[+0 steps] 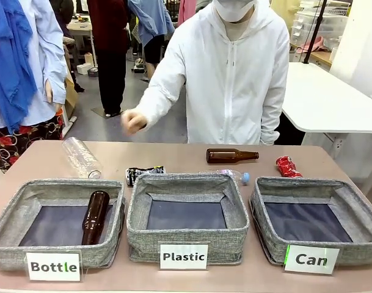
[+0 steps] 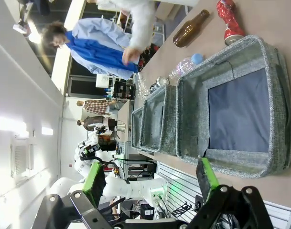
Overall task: Sort the can waste into the basket.
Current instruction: Pick up the can waste from the table and place it in the right Fabric basket.
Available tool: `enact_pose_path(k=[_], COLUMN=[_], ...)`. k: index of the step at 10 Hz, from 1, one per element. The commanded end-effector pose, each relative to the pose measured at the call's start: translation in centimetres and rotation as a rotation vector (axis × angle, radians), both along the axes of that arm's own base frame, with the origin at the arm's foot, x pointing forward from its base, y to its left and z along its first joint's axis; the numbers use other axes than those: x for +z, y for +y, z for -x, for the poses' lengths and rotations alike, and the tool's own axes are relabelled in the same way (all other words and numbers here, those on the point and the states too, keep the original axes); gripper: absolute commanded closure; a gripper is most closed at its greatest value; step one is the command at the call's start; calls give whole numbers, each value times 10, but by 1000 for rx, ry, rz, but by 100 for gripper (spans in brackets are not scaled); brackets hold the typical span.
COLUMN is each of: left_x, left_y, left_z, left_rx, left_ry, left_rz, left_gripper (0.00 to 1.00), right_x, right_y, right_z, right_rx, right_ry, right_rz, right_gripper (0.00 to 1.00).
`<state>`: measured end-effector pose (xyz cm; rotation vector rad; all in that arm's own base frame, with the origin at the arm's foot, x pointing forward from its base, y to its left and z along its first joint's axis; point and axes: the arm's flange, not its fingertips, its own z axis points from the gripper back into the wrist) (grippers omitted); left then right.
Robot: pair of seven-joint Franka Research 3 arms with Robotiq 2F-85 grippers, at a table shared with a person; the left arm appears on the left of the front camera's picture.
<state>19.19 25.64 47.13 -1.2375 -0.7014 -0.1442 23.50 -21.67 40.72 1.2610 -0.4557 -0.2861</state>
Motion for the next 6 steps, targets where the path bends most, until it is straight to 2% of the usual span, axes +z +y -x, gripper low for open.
enact_pose_path(k=[1, 2, 4, 6], left_x=[33, 49, 75, 90], left_y=[-16, -38, -104, -176], left_z=[-52, -97, -175, -233], left_rx=[-97, -152, -301, -406], left_ry=[36, 122, 171, 193], left_rz=[-113, -220, -416, -569], left_gripper=[0, 0, 0, 0], right_x=[1, 1, 1, 1], right_y=[-2, -2, -2, -2], right_z=[-2, -2, -2, -2], right_rx=[-3, -3, -3, -3], right_ry=[-39, -39, -39, -39], right_rz=[-6, -6, -6, -6], right_gripper=[0, 0, 0, 0])
